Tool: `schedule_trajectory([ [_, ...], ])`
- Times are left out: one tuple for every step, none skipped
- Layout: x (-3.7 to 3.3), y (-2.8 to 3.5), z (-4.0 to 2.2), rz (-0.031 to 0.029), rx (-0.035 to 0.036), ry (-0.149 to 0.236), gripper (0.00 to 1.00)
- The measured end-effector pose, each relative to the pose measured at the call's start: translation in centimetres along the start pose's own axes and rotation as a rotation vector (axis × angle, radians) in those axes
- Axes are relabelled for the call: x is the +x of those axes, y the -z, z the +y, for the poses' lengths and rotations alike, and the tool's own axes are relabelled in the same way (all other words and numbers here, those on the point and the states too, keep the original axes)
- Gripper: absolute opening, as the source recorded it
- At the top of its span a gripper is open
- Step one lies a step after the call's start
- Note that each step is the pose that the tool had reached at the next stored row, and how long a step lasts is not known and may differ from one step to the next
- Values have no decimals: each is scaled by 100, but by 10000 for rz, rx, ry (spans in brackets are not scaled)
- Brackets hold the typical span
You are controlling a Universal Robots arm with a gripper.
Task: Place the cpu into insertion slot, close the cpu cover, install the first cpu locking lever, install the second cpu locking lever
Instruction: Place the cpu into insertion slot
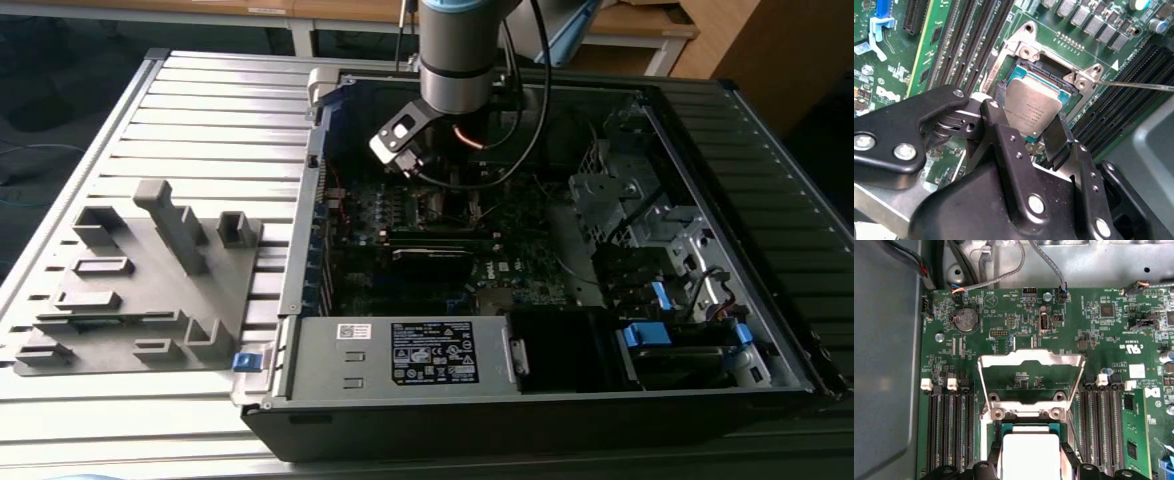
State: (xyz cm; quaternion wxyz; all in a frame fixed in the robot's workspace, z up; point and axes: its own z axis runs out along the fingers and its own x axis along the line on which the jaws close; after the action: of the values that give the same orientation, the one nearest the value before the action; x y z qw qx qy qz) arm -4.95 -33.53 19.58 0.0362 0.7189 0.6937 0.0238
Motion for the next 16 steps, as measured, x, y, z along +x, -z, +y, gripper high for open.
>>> schedule_trajectory([
  [2, -1, -7, 3, 0, -1, 54],
  [6, -2, -13, 7, -1, 0, 54],
  [9, -3, -17, 10, -2, -1, 54],
  [10, -3, -20, 11, -1, -1, 54],
  [11, -3, -20, 12, -1, 0, 54],
  [12, -3, -20, 11, 0, 1, 54],
  [12, -3, -20, 10, 0, 1, 54],
  [14, -3, -21, 10, 1, 0, 54],
  [17, -3, -21, 10, 1, -1, 54],
  [21, -3, -21, 11, 0, -2, 54],
  [25, -3, -21, 11, 0, -1, 54],
  [30, -3, -21, 10, 0, 0, 54],
  [33, -3, -21, 11, 0, -1, 54],
  [32, -5, -21, 12, -1, 0, 54],
  [33, -8, -22, 13, -1, 1, 54],
  [33, -13, -22, 12, -1, 1, 54],
])
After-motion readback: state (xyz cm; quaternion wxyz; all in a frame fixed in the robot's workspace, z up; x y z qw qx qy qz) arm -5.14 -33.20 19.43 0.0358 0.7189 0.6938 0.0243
